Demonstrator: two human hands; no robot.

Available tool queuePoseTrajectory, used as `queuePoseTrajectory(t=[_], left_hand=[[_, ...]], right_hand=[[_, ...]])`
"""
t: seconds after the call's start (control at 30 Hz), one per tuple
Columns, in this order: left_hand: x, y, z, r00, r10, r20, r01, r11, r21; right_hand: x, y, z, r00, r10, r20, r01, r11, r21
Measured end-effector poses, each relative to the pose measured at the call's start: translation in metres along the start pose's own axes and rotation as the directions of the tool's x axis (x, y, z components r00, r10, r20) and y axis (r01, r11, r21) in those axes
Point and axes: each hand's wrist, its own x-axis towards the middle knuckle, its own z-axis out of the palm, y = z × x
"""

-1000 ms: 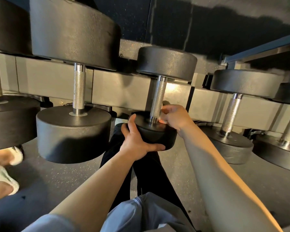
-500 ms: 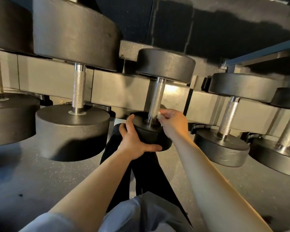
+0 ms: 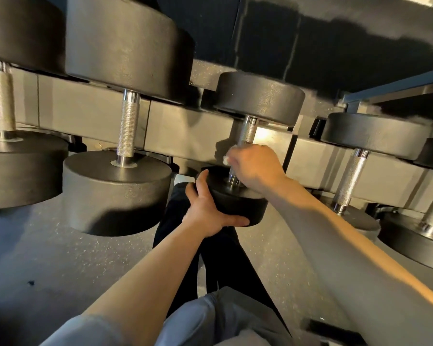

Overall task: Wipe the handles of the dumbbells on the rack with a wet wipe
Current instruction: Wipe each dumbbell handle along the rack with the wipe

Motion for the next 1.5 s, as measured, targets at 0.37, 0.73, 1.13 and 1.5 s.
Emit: queuePoseTrajectory(t=[0.37,0.73,1.13,1.5], left_hand=[[0.002,-0.001,-0.001,1.0,-0.016,0.006,0.016,1.0,0.008],[0.001,-0.002,0.0,1.0,-0.013,0.012,0.013,1.0,0.004],[0.005,-0.004,0.003,1.0,0.01,-0.022,-0.011,1.0,-0.022],[0.005,-0.004,0.002,1.0,0.002,0.0,-0.002,1.0,-0.008]], right_hand=[[0.019,0.014,-0.034,0.968,-0.175,-0.181,0.083,0.901,-0.426],[-0.019,0.007,-0.016,0.942,-0.174,0.287,0.145,0.982,0.119],[-0.004,0.029,-0.017,0.838,0.038,-0.544,0.063,0.984,0.165],[-0.026,0.026,0.005,0.97,0.141,0.198,-0.239,0.422,0.874]])
